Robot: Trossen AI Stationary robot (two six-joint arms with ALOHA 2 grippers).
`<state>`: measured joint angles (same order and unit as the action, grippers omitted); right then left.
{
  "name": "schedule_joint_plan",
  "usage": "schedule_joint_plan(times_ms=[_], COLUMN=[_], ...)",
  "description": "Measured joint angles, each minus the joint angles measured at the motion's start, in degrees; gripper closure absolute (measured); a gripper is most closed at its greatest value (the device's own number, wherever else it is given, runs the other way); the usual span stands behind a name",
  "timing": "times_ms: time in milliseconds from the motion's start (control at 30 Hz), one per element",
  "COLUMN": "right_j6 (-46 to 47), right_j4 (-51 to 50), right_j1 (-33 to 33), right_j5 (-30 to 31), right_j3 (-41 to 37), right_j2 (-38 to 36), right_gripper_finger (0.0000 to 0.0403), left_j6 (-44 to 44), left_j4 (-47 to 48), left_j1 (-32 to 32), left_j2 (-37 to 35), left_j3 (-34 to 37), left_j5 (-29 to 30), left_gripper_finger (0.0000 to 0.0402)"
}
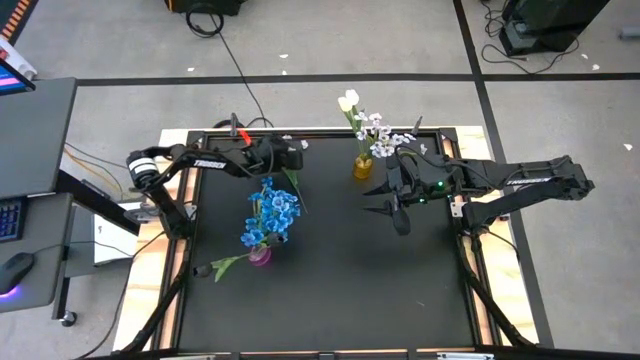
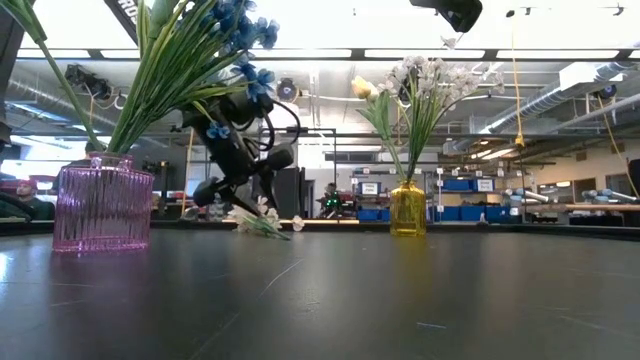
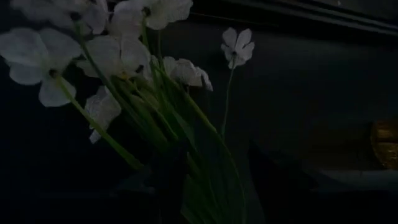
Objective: Sort flowers into vase by color
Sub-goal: Put the white flowers into the yellow vase
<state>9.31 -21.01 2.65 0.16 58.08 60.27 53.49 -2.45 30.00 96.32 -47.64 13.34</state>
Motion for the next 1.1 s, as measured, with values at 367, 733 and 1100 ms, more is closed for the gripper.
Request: schedule_joint_plan(times_ms=[367,733,1100], right_j6=[0.01,-0.01,0.01], right_j4=[0.01,-0.01,-0.01], right_j1=[-0.01,0.01,0.01], right_j5=[0.0,0.0,0.0], right_j3=[0.0,0.0,0.0], right_j2=[0.0,0.0,0.0], right_gripper_finger=[0.0213,0.0213,0.0213], left_j6=[0.99,3.15,5.29], left_j4=[5.05,10.07,14.59], left_j1=[-0.02,-0.02,-0.02], left_j2=[0.19,0.19,0.08], left_j3=[-0.02,-0.02,-0.07], left_j5=[0.46,0.46,0.59], left_gripper_finger=[0.0225,0.0225,0.0225])
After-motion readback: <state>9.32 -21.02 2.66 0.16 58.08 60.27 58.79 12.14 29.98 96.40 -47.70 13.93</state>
